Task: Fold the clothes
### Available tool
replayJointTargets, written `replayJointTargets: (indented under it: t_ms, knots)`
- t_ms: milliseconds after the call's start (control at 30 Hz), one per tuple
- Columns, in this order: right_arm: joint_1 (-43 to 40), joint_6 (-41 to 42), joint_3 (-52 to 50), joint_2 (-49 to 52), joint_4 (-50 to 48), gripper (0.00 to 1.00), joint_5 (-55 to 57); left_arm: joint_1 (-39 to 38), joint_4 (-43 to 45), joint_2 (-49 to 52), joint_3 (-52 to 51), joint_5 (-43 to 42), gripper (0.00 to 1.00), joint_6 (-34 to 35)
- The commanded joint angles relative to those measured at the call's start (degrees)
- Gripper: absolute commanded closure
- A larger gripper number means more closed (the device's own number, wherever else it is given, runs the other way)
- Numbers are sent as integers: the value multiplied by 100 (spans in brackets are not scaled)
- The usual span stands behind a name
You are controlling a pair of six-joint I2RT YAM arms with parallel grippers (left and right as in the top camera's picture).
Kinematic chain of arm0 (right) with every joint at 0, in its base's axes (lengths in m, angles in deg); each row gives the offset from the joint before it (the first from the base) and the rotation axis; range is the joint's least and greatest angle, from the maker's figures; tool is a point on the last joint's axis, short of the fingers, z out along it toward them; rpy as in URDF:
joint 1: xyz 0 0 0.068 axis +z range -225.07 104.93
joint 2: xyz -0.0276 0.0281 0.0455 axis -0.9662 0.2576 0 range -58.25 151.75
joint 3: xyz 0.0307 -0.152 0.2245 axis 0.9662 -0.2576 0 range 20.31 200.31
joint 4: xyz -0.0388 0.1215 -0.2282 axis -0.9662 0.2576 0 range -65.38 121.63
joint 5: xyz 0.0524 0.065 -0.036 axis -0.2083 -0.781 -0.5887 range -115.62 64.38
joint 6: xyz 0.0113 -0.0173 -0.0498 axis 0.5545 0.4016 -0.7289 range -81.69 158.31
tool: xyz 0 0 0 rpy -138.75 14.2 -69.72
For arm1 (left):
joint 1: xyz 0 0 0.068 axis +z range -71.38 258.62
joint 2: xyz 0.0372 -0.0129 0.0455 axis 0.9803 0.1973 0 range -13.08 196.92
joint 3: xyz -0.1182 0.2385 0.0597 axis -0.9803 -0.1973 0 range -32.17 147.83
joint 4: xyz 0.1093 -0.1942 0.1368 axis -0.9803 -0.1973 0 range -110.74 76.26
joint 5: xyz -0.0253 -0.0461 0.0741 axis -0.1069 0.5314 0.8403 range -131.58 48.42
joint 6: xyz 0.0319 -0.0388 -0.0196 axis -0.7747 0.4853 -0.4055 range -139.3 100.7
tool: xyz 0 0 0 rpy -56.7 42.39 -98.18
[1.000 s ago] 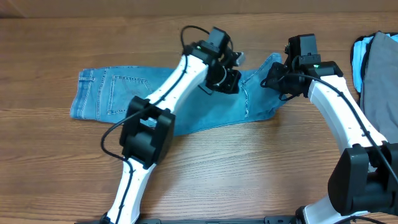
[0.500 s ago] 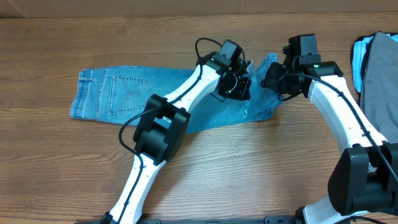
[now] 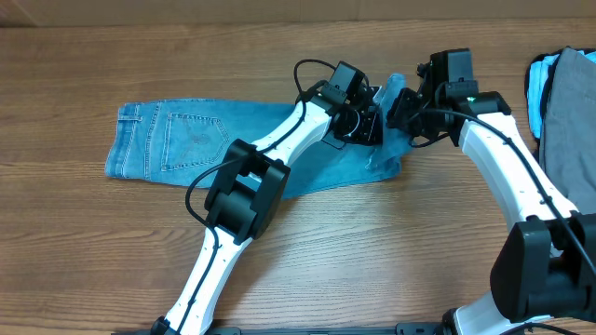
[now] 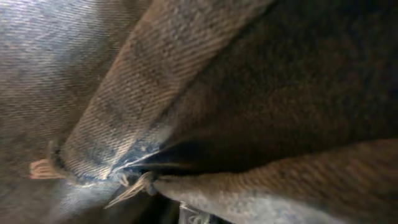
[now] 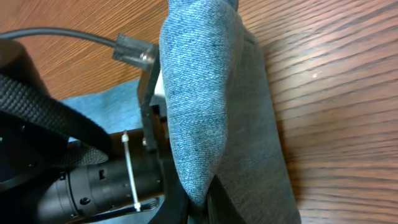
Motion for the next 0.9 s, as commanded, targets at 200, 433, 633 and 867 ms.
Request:
replayJointTargets:
  t_ms: [200,433,633,867]
  knots:
    - [247,234,114,-166,-66,96,-122,205,-317,37,15,-92,53,35]
    - [247,249,101,-149,-94,96,-46,874,-911,-343,15,-79,43,-326]
    - [302,251,101,61,-101,96,70,1333,-1305,-601,15,-79,41,-326]
    - [872,251,101,308,-380,96,625,1805,-1757,-697,15,-76,41,-326]
